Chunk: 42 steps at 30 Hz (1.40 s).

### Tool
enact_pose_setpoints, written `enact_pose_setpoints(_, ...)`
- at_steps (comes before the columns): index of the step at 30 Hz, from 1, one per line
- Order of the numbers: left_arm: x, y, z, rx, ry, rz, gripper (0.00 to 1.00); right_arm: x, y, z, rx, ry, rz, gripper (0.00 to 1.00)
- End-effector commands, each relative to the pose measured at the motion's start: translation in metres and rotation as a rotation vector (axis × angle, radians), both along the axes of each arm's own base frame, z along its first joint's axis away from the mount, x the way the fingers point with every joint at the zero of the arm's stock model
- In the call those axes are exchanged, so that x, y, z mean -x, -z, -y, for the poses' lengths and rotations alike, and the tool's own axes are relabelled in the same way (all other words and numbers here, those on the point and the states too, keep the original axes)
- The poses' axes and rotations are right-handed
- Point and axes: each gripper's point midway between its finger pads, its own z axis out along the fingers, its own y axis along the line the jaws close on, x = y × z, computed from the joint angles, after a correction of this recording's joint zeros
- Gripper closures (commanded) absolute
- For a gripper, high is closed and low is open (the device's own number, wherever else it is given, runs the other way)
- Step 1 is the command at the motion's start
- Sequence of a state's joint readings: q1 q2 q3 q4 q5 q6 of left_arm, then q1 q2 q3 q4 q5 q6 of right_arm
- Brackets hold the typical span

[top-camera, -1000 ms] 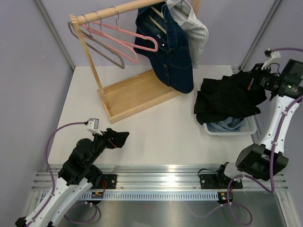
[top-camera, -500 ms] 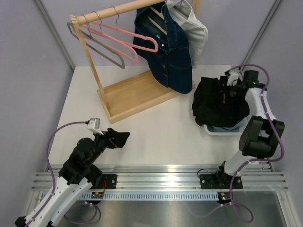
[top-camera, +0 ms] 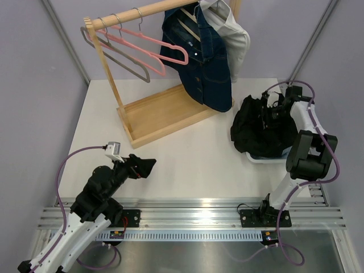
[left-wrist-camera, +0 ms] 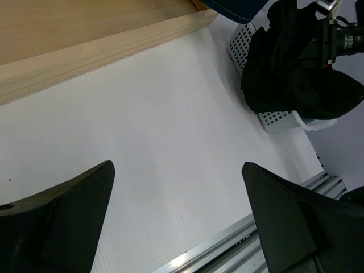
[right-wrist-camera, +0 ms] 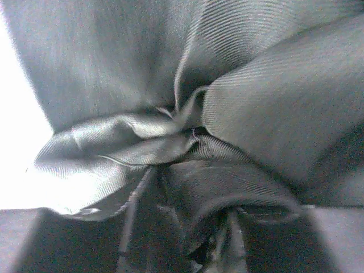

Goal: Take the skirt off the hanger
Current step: Place the skirt in the bin.

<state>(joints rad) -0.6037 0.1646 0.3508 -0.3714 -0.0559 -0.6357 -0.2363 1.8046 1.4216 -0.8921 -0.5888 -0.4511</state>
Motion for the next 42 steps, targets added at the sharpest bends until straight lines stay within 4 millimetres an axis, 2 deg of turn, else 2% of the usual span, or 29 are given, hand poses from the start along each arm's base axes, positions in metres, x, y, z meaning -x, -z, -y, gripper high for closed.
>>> enact_pose_setpoints(1,-0.001,-0.014,0.003,0.016,0.021,0.051,0.01,0.013,-0.070,0.022,0.146,-0.020,0.121,0.51)
enact_pose_setpoints(3,-0.001,-0.013,0.003,0.015,0.021,0.050,0.01,0.009,-0.115,0.027,0.192,-0.015,0.232,0.44)
enact_pose_setpoints(5,0.000,-0.014,0.003,0.018,0.021,0.051,0.01,0.012,-0.140,0.031,0.228,-0.005,0.276,0.38)
enact_pose_setpoints(6,0.000,-0.015,0.003,0.018,0.021,0.055,0.01,0.010,-0.159,0.033,0.248,0.003,0.320,0.37)
enact_pose_setpoints(11,0.001,-0.016,0.003,0.023,0.022,0.059,0.01,0.011,-0.197,0.031,0.252,0.009,0.390,0.36)
enact_pose_setpoints(14,0.001,-0.017,0.002,0.029,0.020,0.065,0.01,0.025,-0.210,0.001,0.141,-0.117,0.453,0.39)
enact_pose_setpoints(15,0.001,-0.016,0.003,0.027,0.020,0.062,0.01,0.035,-0.213,-0.026,0.000,-0.221,0.479,0.39)
enact_pose_setpoints(16,0.001,-0.017,0.002,0.031,0.019,0.065,0.01,0.053,-0.208,-0.043,-0.082,-0.282,0.432,0.39)
enact_pose_setpoints(17,0.000,-0.014,0.003,0.026,0.022,0.057,0.01,0.057,-0.198,-0.057,-0.129,-0.384,0.426,0.40)
enact_pose_setpoints(18,0.000,-0.015,0.004,0.025,0.022,0.058,0.01,0.064,-0.196,-0.072,-0.215,-0.449,0.417,0.42)
enact_pose_setpoints(19,0.000,-0.015,0.004,0.026,0.025,0.057,0.01,0.073,-0.188,-0.079,-0.262,-0.478,0.365,0.52)
enact_pose_setpoints(20,0.000,-0.015,0.005,0.024,0.028,0.055,0.01,0.068,-0.168,-0.082,-0.308,-0.482,0.300,0.58)
enact_pose_setpoints(22,0.001,-0.015,0.004,0.022,0.028,0.052,0.01,0.057,-0.149,-0.081,-0.343,-0.461,0.252,0.67)
enact_pose_setpoints(23,0.001,-0.015,0.004,0.023,0.028,0.052,0.01,0.055,-0.128,-0.080,-0.368,-0.406,0.163,0.73)
enact_pose_setpoints(24,0.001,-0.015,0.004,0.025,0.026,0.054,0.01,0.050,-0.113,-0.074,-0.333,-0.372,0.127,0.74)
enact_pose_setpoints(25,0.001,-0.015,0.004,0.027,0.026,0.055,0.01,0.032,-0.100,-0.067,-0.283,-0.350,0.169,0.75)
enact_pose_setpoints(26,0.001,-0.015,0.003,0.027,0.022,0.057,0.01,0.036,-0.082,-0.065,-0.281,-0.273,0.092,0.75)
enact_pose_setpoints(27,0.001,-0.015,0.003,0.027,0.020,0.057,0.01,0.030,-0.067,-0.055,-0.206,-0.230,0.077,0.75)
enact_pose_setpoints(28,0.000,-0.015,0.003,0.027,0.018,0.057,0.01,0.014,-0.058,-0.046,-0.149,-0.197,0.120,0.74)
enact_pose_setpoints(29,0.000,-0.013,0.003,0.024,0.022,0.053,0.01,0.016,-0.044,-0.042,-0.134,-0.133,0.071,0.74)
enact_pose_setpoints(30,0.000,-0.013,0.003,0.024,0.020,0.053,0.01,0.012,-0.032,-0.029,-0.058,-0.085,0.059,0.74)
enact_pose_setpoints(31,0.000,-0.011,0.004,0.021,0.022,0.048,0.01,-0.001,-0.027,-0.020,-0.020,-0.024,0.082,0.74)
enact_pose_setpoints(33,-0.001,-0.012,0.005,0.020,0.027,0.050,0.01,0.000,-0.001,-0.003,0.078,0.040,0.038,0.72)
enact_pose_setpoints(34,-0.001,-0.012,0.005,0.020,0.025,0.050,0.01,-0.007,0.007,0.006,0.121,0.072,0.044,0.72)
enact_pose_setpoints(35,-0.001,-0.011,0.005,0.017,0.027,0.048,0.01,-0.004,0.024,0.011,0.147,0.088,0.001,0.73)
enact_pose_setpoints(37,-0.001,-0.011,0.005,0.017,0.027,0.048,0.01,-0.006,0.044,0.032,0.263,0.112,-0.007,0.73)
enact_pose_setpoints(38,-0.001,-0.011,0.005,0.017,0.027,0.048,0.01,0.000,0.059,0.037,0.292,0.111,-0.038,0.74)
enact_pose_setpoints(40,-0.001,-0.011,0.005,0.017,0.027,0.048,0.01,0.002,0.072,0.050,0.367,0.111,-0.048,0.74)
enact_pose_setpoints(42,-0.001,-0.010,0.005,0.017,0.028,0.048,0.01,0.007,0.078,0.050,0.383,0.099,-0.059,0.75)
